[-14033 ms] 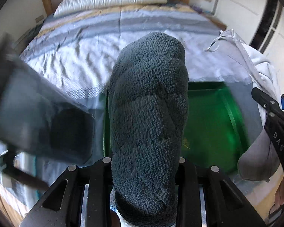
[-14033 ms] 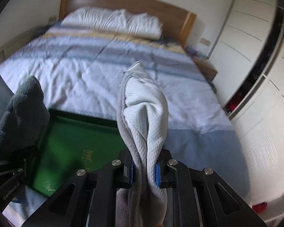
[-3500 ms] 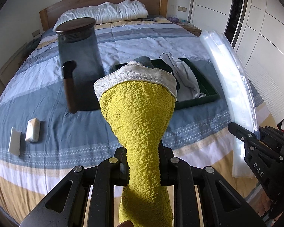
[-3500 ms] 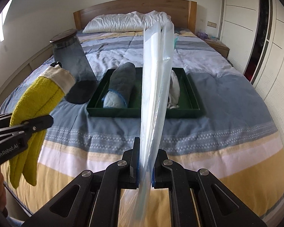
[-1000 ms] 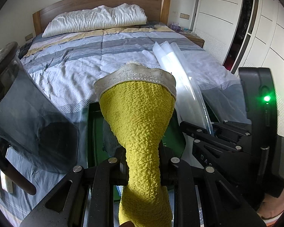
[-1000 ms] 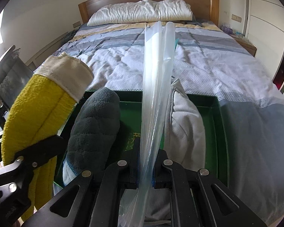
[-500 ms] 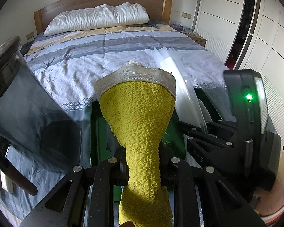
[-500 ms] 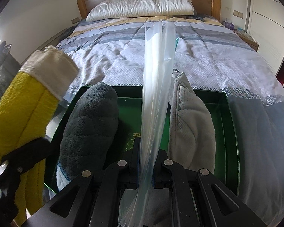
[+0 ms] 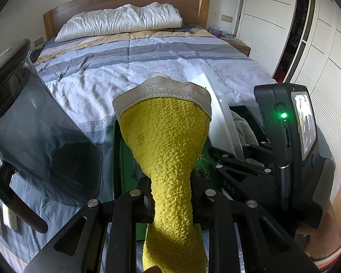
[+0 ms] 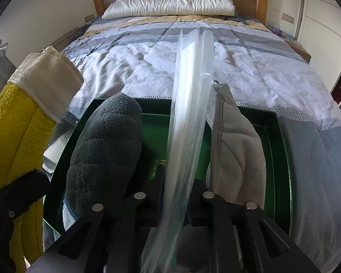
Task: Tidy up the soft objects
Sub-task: 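Open the right tool to release the bag while the left tool presses the towel down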
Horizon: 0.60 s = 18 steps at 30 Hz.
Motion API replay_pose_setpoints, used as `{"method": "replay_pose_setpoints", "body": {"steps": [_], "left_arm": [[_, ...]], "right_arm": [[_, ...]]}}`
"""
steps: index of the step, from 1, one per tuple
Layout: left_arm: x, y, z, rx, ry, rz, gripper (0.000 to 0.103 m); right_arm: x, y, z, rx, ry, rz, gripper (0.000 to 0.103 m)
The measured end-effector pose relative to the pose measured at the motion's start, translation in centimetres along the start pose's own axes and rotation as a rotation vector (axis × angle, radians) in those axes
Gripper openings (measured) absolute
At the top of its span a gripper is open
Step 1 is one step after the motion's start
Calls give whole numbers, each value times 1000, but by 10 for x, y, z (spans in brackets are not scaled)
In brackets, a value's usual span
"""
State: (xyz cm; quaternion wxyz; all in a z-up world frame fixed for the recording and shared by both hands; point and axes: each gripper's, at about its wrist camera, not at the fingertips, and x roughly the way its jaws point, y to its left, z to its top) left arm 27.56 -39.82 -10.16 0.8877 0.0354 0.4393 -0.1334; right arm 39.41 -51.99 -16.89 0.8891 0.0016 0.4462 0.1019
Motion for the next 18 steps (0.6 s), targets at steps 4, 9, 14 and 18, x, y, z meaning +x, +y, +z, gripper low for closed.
{"method": "replay_pose_setpoints", "body": {"steps": [4, 9, 14, 18], "left_arm": [[0, -1, -1, -1, 1, 0, 17], [0, 0, -1, -1, 0, -3, 17], [2, 0, 0, -5, 1, -9, 17], [6, -2, 1, -4, 6, -7, 17]], "right_arm": [[-1, -2, 0, 8, -2, 9, 38], [-2, -6, 2, 12, -8, 11, 50], [-6, -7, 4, 9, -23, -1, 50], [-12, -6, 3, -3, -34, -19, 50]]}}
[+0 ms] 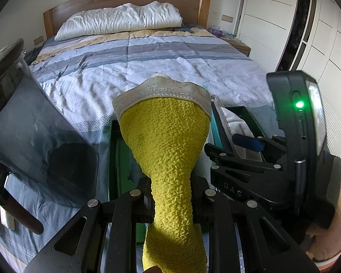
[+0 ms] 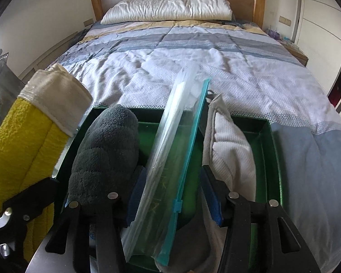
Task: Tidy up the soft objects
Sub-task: 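Open the right tool to release the bag while the left tool presses the towel down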
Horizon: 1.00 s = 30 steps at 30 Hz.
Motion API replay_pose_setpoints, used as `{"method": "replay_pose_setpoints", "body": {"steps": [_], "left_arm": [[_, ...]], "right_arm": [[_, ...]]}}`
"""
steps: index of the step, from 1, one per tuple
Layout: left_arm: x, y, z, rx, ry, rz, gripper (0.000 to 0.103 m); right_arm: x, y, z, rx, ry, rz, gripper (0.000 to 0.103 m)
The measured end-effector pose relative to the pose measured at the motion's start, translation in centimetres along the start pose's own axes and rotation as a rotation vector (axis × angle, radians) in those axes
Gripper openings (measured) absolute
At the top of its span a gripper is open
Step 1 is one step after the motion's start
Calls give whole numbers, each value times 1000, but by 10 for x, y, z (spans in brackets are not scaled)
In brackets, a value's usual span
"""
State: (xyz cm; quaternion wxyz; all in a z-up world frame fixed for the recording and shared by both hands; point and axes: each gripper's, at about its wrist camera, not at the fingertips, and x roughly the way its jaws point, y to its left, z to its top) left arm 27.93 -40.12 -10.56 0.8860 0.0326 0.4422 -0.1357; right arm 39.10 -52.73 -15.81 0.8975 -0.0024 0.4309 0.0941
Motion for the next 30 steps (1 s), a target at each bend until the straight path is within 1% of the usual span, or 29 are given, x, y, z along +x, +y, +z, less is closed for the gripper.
{"method": "replay_pose_setpoints", "body": {"steps": [5, 15, 18, 23, 27, 30], "left_arm": [[11, -1, 4, -8, 13, 8, 17], [29, -10, 6, 12, 35, 35, 18], [32, -10, 6, 4, 45, 31, 18], [39, -11, 6, 6, 57, 40, 22], [42, -13, 6, 7, 59, 48, 29], [43, -15, 6, 11, 59, 47, 37]], "right_arm": [[-5, 0, 2, -11, -11, -21, 50], [-9, -5, 9, -13, -28, -38, 49], [-10, -7, 10, -10, -31, -45, 49], [-13, -8, 12, -19, -37, -64, 49], [-13, -10, 13, -22, -40, -75, 49], [-14, -12, 13, -20, -41, -80, 49]]}}
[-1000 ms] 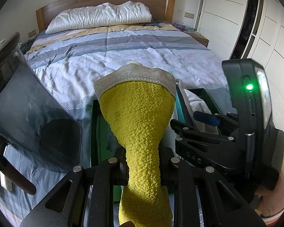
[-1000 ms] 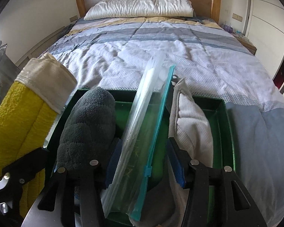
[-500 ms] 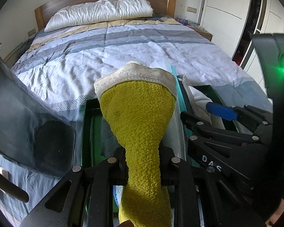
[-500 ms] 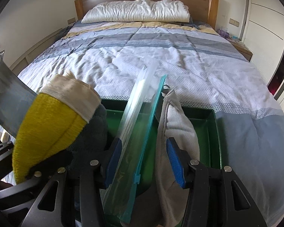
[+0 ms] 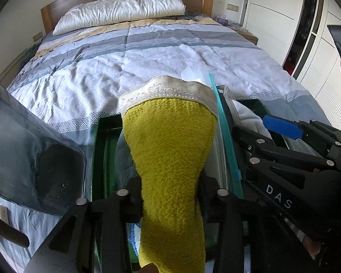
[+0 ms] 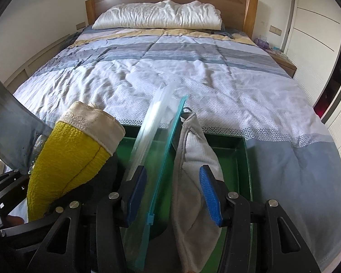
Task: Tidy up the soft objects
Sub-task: 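Open the right tool to release the bag while the left tool presses the towel down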
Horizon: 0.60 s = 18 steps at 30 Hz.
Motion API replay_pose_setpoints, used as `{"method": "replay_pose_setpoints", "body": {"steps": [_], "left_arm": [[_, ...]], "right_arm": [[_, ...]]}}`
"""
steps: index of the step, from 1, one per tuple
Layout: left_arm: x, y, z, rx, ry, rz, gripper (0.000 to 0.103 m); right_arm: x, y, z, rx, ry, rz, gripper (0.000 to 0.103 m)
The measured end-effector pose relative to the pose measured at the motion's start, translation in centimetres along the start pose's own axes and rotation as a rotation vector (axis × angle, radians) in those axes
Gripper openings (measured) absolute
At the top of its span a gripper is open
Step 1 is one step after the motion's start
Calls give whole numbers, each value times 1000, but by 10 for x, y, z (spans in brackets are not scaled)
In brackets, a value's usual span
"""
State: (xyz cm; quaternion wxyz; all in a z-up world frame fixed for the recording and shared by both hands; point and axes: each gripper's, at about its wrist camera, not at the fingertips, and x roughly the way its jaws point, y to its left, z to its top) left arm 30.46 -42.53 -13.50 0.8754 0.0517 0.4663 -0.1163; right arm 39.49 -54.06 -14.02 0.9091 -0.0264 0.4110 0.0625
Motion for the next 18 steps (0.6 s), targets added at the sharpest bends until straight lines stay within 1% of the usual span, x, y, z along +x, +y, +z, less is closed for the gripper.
{"method": "replay_pose_setpoints", "body": {"steps": [6, 9, 12, 14, 15, 16, 18], "left_arm": [[2, -3, 2, 2, 0, 4, 47], [3, -3, 2, 1, 2, -1, 50], [4, -2, 3, -3, 3, -2, 60], [4, -2, 3, 0, 5, -6, 61], [5, -3, 4, -1, 4, -3, 63], [5, -3, 4, -2, 3, -2, 68], [6, -3, 4, -2, 6, -8, 70]], "right_arm": [[-1, -4, 0, 0, -1, -14, 49], [-2, -5, 0, -3, -3, -20, 49], [-2, -7, 0, -2, -2, -25, 49], [-2, -8, 1, 0, -3, -28, 49], [-2, -9, 1, -1, -4, -30, 49], [-2, -10, 1, 0, -5, -30, 49], [-2, -11, 1, 0, -7, -30, 49]]}}
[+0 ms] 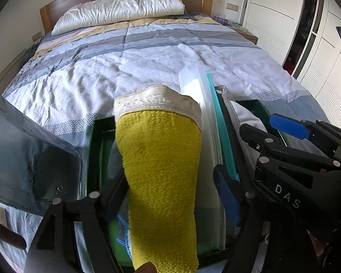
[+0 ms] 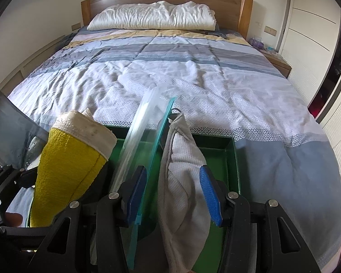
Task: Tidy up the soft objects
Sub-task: 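Open the right tool to release the bag while the left tool presses the towel down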
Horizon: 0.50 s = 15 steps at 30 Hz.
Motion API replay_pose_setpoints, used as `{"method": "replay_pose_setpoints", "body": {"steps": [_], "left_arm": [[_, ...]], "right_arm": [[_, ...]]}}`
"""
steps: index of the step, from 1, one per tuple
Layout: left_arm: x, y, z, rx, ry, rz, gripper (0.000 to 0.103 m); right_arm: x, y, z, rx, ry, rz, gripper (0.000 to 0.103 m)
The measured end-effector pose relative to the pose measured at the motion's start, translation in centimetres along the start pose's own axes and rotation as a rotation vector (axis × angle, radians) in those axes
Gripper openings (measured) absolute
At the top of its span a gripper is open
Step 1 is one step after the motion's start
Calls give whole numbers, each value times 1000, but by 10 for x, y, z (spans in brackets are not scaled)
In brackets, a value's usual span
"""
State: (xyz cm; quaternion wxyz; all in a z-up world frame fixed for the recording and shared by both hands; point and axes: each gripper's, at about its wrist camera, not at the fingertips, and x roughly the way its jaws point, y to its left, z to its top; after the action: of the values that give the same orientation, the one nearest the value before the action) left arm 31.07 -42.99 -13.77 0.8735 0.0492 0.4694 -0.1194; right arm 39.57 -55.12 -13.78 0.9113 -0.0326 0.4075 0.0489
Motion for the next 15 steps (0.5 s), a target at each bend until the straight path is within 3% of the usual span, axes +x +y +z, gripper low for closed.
{"method": "replay_pose_setpoints", "body": {"steps": [3, 4, 6, 15], "left_arm": [[0, -1, 1, 2, -6, 7, 72], [0, -1, 1, 1, -8, 8, 81], [-2, -1, 1, 0, -20, 10, 88], [0, -4, 6, 20, -32, 3, 95]], "right_arm": [[-1, 0, 1, -5, -2, -8, 49], [-1, -1, 1, -6, -3, -8, 49], [-2, -1, 1, -4, -7, -11, 49], [-4, -5, 4, 0, -14, -33, 49]]}}
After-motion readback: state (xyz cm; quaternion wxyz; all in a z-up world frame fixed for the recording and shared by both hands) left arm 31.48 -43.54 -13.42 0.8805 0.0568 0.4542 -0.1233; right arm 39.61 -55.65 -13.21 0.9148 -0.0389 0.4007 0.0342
